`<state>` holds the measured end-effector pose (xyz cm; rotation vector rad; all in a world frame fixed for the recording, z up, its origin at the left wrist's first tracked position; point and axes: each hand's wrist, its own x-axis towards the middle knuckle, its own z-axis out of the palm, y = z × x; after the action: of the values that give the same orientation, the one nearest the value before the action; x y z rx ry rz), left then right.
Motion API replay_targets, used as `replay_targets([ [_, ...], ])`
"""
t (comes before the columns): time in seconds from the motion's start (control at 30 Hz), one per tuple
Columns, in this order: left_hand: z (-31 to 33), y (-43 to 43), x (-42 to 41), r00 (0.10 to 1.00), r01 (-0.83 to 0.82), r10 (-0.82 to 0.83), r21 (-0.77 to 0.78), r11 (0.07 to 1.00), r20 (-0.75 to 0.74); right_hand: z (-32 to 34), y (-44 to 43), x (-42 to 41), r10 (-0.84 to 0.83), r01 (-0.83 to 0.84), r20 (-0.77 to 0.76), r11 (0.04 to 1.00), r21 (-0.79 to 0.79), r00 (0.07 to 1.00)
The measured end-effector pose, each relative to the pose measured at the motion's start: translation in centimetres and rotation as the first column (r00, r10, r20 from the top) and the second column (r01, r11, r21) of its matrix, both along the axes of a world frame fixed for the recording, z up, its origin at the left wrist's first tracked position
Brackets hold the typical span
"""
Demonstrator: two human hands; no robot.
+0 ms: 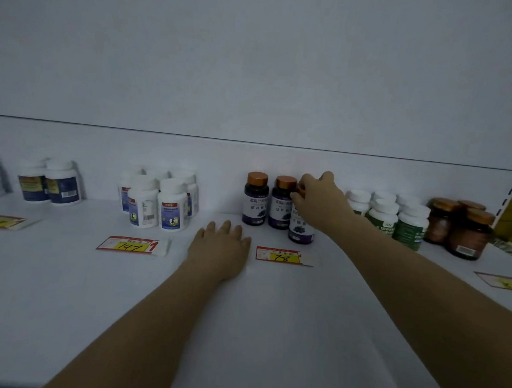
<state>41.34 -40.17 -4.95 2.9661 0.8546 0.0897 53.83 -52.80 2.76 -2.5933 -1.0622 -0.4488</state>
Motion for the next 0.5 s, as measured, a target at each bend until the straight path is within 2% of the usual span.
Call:
replay_targets([
  [0.1, 0.1, -0.3, -0.1, 1.0, -0.014, 0.014, -0.027, 1.0, -0.027, -0.7, -0.2, 0.1, 0.027, -0.025, -0.019, 0.998, 0.055, 0.999],
  [0.4, 0.4, -0.4, -0.2, 0.999, -0.024, 0.02, -0.083, 0.996, -0.048, 0.9, 0.2, -0.1, 0.04, -0.04, -0.003, 0.999, 0.022, 0.999],
  [0.5, 0.9, -0.6, -0.3, 0.999, -0.04, 0.039, -0.107, 0.993, -0.016, 2.6, 0.4, -0.4, 0.084, -0.077, -0.064, 0.991, 0.106, 0.994],
])
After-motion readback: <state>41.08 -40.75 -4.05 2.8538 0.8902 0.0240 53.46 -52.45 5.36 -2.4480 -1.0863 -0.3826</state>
